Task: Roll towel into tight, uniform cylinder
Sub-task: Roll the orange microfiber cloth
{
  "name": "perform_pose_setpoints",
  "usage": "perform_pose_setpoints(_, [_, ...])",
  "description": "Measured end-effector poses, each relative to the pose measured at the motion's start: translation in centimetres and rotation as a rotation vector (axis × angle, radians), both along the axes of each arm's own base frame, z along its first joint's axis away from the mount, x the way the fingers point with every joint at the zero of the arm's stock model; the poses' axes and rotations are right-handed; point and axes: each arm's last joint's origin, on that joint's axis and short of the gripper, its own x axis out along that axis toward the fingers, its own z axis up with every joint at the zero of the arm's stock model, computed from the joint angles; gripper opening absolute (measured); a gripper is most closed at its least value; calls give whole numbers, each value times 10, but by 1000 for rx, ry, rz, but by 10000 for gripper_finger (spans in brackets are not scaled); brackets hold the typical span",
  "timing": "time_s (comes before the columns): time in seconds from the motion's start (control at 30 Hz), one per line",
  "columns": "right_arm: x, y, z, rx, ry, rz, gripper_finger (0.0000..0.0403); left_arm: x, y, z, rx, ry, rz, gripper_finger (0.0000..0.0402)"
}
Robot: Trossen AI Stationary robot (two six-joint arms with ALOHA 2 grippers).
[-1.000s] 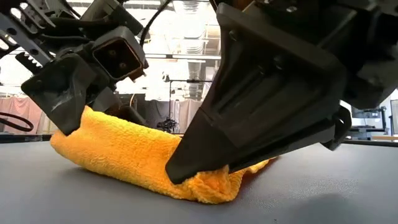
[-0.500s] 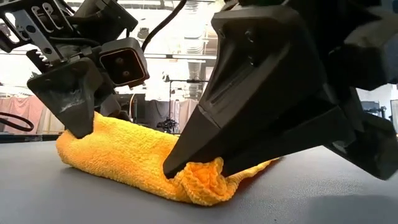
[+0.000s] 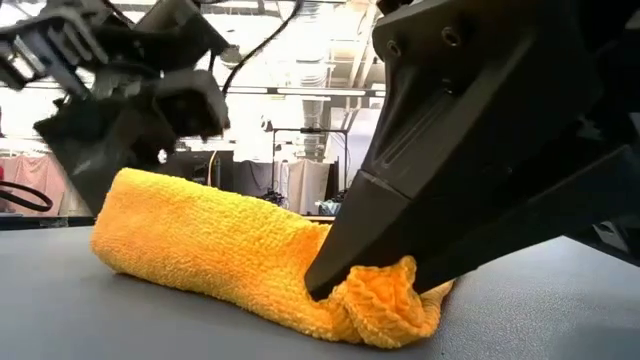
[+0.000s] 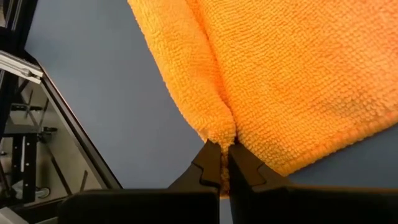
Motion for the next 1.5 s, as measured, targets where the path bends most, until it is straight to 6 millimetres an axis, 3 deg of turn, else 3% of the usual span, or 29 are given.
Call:
perform_pose_setpoints(0.17, [3, -5, -1, -9, 6, -7, 25, -12, -3, 41, 167, -251, -27, 70])
perform_pose_setpoints(0.27, [4, -7, -1, -11, 13, -9, 25, -17, -30, 63, 168, -530, -103, 63])
perform_pose_setpoints(0.33, [4, -7, -2, -12, 13, -10, 25, -20, -49, 67, 187, -656, -154, 57])
perform_pose_setpoints(0.43, [5, -8, -2, -12, 14, -14, 25, -15, -72, 50, 266, -696, -185, 46])
perform_pose_setpoints(0.53, [5, -8, -2, -7, 15, -24, 25, 7, -87, 34, 280, -688, -192, 29])
perform_pose_setpoints(0.67, [5, -9, -2, -4, 13, -33, 25, 35, -90, 11, 313, -589, -182, 5])
perform_pose_setpoints(0.77, [5, -9, -2, -7, 9, -38, 25, 45, -91, 13, 308, -595, -192, 2])
perform_pose_setpoints(1.5, [7, -8, 1, -63, -16, 31, 58, 49, -76, 0, 420, -469, -166, 0])
